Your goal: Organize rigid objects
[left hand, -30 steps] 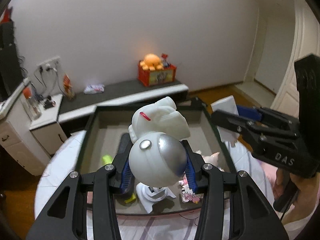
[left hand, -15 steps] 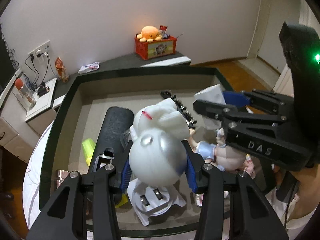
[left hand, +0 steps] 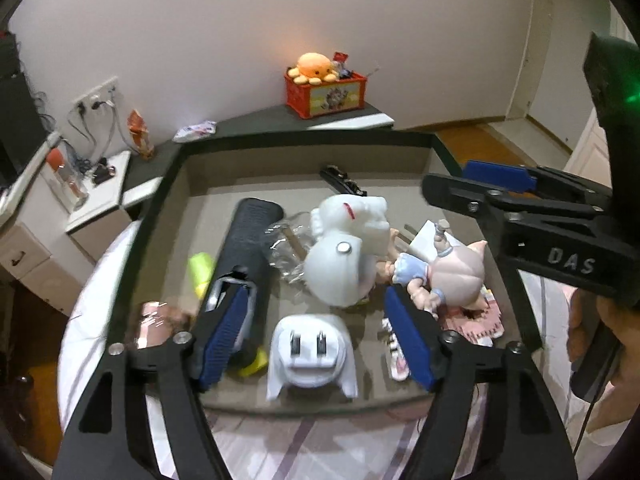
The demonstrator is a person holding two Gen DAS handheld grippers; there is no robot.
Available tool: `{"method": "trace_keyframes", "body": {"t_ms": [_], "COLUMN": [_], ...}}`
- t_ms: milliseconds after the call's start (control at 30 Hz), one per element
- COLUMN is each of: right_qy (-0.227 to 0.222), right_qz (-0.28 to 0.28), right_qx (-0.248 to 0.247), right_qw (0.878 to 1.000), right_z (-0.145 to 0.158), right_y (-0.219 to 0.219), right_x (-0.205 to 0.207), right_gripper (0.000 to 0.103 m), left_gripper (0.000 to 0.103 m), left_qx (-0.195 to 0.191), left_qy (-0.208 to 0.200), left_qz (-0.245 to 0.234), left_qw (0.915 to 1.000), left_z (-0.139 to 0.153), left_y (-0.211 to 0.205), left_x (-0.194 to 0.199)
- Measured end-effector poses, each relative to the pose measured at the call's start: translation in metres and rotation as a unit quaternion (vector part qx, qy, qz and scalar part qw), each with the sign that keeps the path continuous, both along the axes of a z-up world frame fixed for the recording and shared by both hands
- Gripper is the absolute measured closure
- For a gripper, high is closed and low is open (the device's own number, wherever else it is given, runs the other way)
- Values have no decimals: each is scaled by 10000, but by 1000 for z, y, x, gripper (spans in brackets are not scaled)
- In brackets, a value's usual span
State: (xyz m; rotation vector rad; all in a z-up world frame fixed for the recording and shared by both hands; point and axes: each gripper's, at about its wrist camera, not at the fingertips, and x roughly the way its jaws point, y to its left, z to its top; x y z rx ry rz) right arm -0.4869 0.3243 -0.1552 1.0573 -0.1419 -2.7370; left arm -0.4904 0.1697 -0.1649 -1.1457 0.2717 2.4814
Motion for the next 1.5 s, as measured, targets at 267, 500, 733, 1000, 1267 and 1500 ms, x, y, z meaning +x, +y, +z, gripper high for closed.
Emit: {"method": "trace_keyframes", "body": {"t_ms": [267, 500, 733, 1000, 1267, 1500], "right_qy": [613, 1352, 1819, 2273, 2737, 3030], "right_qz": [59, 88, -76, -252, -370, -375], "right_qx": [254, 327, 441, 511, 679, 597], "right_qw": [9978, 9902, 9823, 9722, 9587, 9504], "right_z": [48, 91, 116, 140, 162, 175], "right_y": [-18, -39, -56, -74, -95, -106], "right_x": [65, 134, 191, 255, 318, 363], "right_gripper": [18, 17, 16, 0, 0, 0], "left_gripper": [5, 0, 0, 0, 0, 0], "left_qx": [194, 248, 554, 441, 652, 769], "left_qy": [728, 1674, 2194, 2722, 3280, 3643], "left_qz": [340, 818, 949, 1248, 1643, 1847], "left_qw": [9966, 9822, 9694, 9531, 9280, 9096], "left_z": [46, 93, 133, 158, 180, 196], "left_y": [-41, -73, -104, -126, -142, -157], "left_x": [70, 145, 208, 272, 337, 385]}}
